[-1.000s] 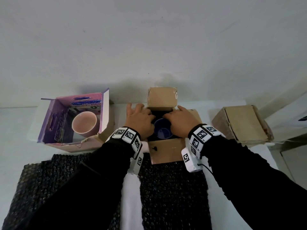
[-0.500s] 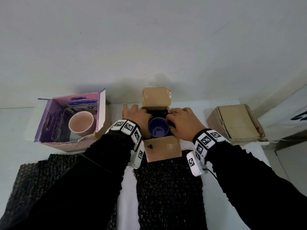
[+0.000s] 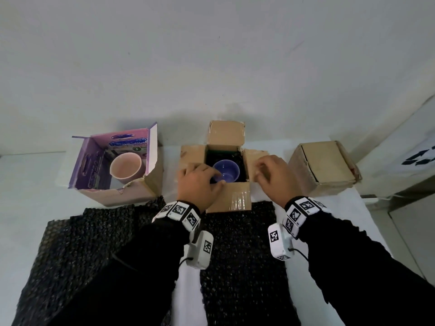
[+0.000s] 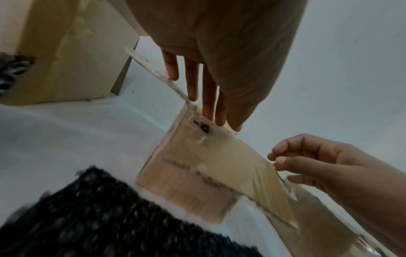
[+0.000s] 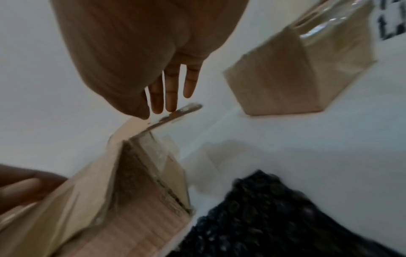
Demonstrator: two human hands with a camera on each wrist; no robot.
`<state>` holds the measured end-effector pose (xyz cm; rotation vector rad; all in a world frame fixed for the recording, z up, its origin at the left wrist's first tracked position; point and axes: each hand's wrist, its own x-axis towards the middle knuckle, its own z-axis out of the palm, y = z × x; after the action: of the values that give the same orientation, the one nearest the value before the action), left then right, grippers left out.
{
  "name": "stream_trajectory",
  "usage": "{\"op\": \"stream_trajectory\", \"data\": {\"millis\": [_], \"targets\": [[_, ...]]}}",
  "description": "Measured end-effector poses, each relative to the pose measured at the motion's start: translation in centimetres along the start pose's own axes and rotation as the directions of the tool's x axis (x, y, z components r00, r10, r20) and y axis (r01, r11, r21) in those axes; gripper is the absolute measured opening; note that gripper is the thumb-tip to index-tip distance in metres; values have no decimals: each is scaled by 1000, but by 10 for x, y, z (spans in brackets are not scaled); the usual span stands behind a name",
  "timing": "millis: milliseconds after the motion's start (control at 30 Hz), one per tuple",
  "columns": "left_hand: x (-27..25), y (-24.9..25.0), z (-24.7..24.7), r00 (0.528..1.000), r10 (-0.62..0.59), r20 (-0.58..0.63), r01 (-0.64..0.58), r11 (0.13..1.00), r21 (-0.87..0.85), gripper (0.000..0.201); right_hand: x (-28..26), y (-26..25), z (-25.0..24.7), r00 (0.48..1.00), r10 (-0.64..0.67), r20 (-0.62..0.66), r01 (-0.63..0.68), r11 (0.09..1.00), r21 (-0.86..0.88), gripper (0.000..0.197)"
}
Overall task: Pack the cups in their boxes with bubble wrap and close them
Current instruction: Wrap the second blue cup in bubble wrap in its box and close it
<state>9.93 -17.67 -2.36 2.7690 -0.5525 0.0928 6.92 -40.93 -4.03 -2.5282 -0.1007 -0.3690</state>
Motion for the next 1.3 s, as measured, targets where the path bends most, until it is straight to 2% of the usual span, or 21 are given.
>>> {"op": "stream_trajectory", "data": {"millis": [100,167,200,267,300,367,433,500,533,600,667,767,900,933,967,1033,1067,1100,1233,1300], "targets": [[-22,7,9,996,72,-50,-73,997,-20,26,-30,11,3,992,125,-8,-124,989,77,13],[-35,10,13,988,136,-71,-136,991,7,26,-51,14,8,973,201,113,-206,978,33,18],[-41,11,14,984,157,-80,-157,988,11,26,-60,13,12,947,239,213,-238,971,-33,26],[-53,12,18,979,182,-88,-182,983,12,27,-77,7,21,857,303,416,-229,948,-220,51],[-57,12,20,980,184,-80,-184,983,6,28,-83,3,25,822,327,466,-196,931,-308,62],[-65,12,21,983,183,-28,-183,983,-6,30,-94,-6,30,817,347,460,-134,891,-434,72],[-71,12,23,982,184,34,-184,983,2,32,-101,-11,32,827,368,426,-127,859,-496,68],[-76,13,22,981,187,58,-188,982,12,34,-103,-14,27,805,365,468,-108,865,-490,51],[-77,13,21,980,189,59,-191,982,15,35,-102,-15,22,791,343,506,-102,890,-444,40],[-78,14,17,977,210,40,-210,978,2,42,-98,-22,9,769,265,582,-157,960,-231,21],[-78,14,13,966,256,43,-256,967,-15,57,-91,-30,-6,778,176,604,-196,980,-33,21],[-74,14,3,935,337,106,-337,941,-23,76,-77,-47,-29,806,118,580,-189,980,63,24],[-67,16,-24,931,305,199,-236,922,-309,97,-55,-61,-52,865,110,490,-188,975,114,29],[-64,16,-31,927,299,227,-223,924,-310,96,-49,-64,-58,885,110,452,-183,975,121,31],[-61,15,-37,923,299,244,-236,937,-258,87,-42,-67,-64,904,111,412,-176,977,123,31],[-50,13,-49,923,310,230,-304,951,-60,47,-29,-74,-77,932,120,342,-158,984,84,23],[-45,12,-57,930,303,211,-312,950,12,33,-22,-78,-84,941,129,314,-152,987,52,21],[-40,12,-64,942,274,193,-289,956,51,27,-15,-81,-90,947,134,291,-147,989,22,18],[-22,9,-97,986,161,38,-162,987,19,25,12,-100,-110,971,132,200,-122,990,-66,12],[-15,9,-116,988,151,-37,-152,988,-20,38,26,-112,-118,978,145,148,-138,989,-56,14]]}}
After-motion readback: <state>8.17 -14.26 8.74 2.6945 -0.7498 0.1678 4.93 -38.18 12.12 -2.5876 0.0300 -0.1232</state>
